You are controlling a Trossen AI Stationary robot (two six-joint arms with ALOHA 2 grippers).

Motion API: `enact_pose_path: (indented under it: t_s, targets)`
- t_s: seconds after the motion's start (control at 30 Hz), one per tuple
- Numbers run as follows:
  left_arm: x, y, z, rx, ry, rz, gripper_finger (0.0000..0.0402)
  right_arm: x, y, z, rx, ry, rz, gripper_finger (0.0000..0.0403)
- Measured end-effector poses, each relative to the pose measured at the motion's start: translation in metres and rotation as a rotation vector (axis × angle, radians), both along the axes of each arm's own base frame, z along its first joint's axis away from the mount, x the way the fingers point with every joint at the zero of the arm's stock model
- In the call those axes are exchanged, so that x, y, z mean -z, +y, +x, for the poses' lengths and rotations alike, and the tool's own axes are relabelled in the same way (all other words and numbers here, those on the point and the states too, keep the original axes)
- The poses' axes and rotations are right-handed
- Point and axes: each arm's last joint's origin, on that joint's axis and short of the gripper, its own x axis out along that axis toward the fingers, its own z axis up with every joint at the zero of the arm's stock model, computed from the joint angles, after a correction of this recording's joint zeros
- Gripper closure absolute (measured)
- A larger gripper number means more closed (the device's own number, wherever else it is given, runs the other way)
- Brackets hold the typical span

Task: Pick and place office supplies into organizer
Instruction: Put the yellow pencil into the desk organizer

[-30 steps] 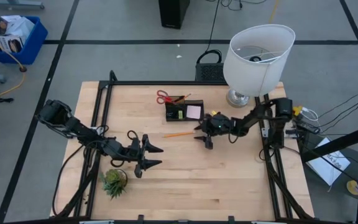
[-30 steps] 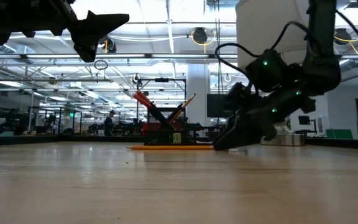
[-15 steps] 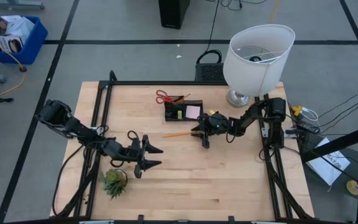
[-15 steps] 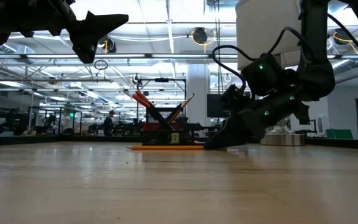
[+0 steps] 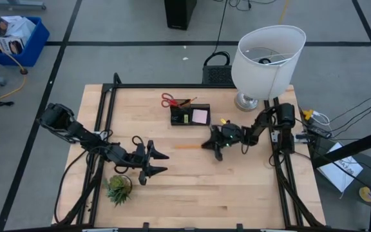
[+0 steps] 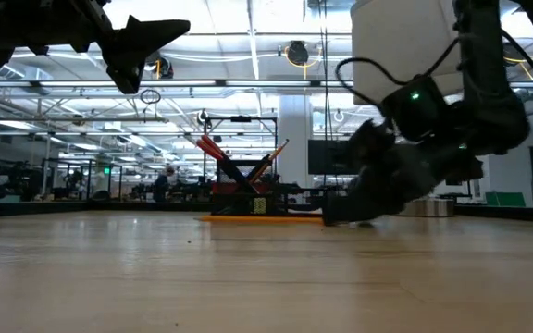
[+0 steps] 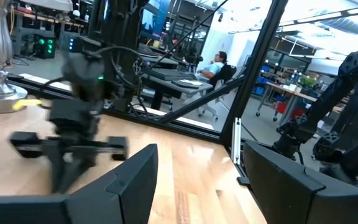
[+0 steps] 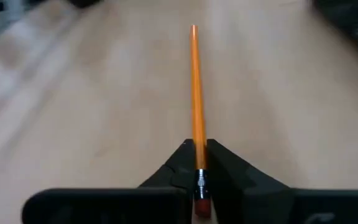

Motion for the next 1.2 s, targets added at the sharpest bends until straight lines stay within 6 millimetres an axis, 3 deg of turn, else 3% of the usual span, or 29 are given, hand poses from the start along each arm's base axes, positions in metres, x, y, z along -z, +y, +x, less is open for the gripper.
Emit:
enact_pose_path:
  t_s: [0.47, 0.73, 0.9, 1.2]
  targets:
    - [0.002, 0.0, 0.0, -0.002, 0.016, 0.008, 0.0158, -0.051, 0.02, 0.007, -0.045, -0.238, -0.067, 0.0386]
    - [0.001, 0.0, 0.0, -0.003, 0.006, 0.006, 0.0158, -0.08, 0.012, 0.001, 0.09, -0.179, -0.282, 0.0388]
    - [0.001, 0.0, 0.0, -0.003, 0.006, 0.006, 0.0158, -0.112, 0.002, 0.003, 0.138, -0.163, -0.393, 0.0388]
    - [0.001, 0.0, 0.0, -0.003, 0.005, 0.006, 0.0158, -0.164, -0.024, 0.009, 0.221, 0.117, -0.591, 0.0389]
